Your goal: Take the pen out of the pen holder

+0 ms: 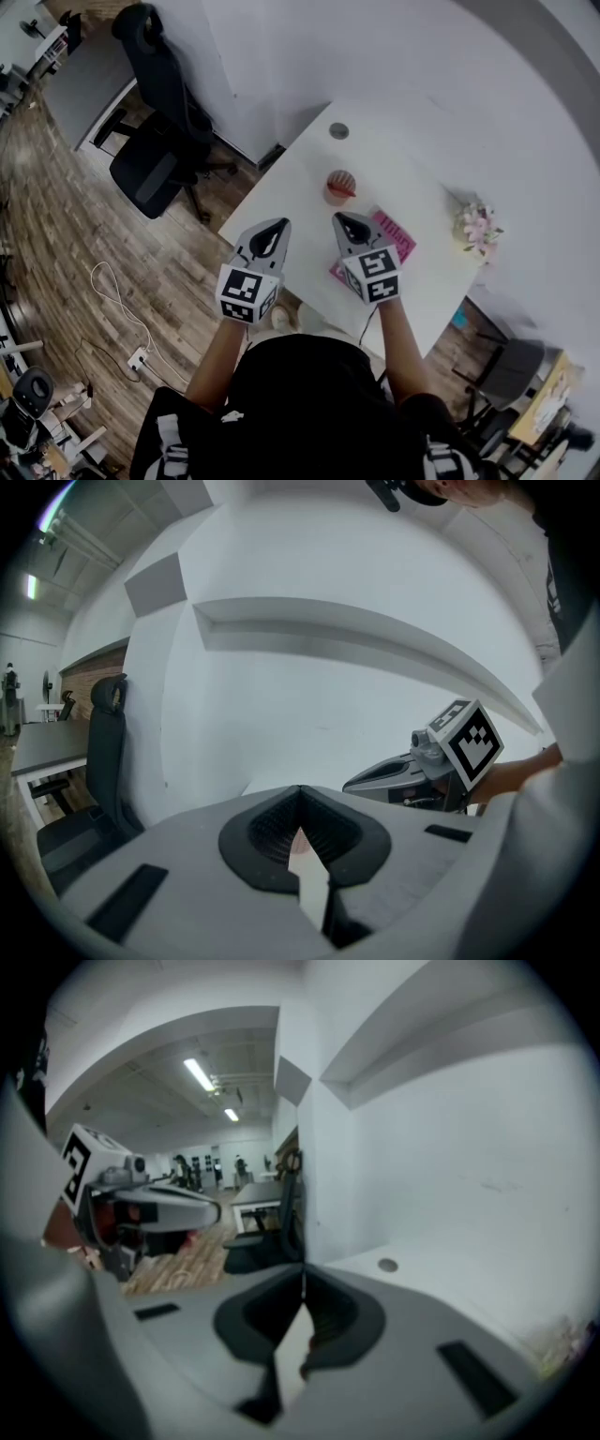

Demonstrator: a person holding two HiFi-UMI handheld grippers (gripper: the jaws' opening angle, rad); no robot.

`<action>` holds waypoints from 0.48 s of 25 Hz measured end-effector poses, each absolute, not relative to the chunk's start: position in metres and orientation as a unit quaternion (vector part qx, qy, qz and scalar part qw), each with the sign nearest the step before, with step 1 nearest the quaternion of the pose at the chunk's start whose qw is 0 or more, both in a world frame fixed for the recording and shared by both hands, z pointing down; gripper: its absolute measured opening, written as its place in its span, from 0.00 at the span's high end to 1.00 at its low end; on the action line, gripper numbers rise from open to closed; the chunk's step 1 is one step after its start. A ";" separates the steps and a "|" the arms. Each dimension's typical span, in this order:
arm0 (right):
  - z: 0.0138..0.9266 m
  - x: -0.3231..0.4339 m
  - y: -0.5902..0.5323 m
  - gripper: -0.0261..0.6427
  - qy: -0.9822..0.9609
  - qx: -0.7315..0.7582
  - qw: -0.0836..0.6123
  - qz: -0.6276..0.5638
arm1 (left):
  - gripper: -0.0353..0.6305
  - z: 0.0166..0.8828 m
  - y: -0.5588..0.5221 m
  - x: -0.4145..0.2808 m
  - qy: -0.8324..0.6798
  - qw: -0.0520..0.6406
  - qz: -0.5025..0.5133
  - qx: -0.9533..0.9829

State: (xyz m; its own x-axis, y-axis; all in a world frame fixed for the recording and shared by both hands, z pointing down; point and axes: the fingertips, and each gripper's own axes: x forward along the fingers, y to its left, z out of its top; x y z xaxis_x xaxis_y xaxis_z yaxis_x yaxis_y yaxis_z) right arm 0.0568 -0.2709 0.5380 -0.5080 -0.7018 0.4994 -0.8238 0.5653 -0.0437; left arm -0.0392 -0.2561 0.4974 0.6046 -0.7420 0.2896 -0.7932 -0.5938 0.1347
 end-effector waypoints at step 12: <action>0.610 0.086 -0.289 0.91 -0.828 0.430 0.283 0.222 | 0.92 0.532 -0.268 -0.029 -0.425 0.140 0.137 0.884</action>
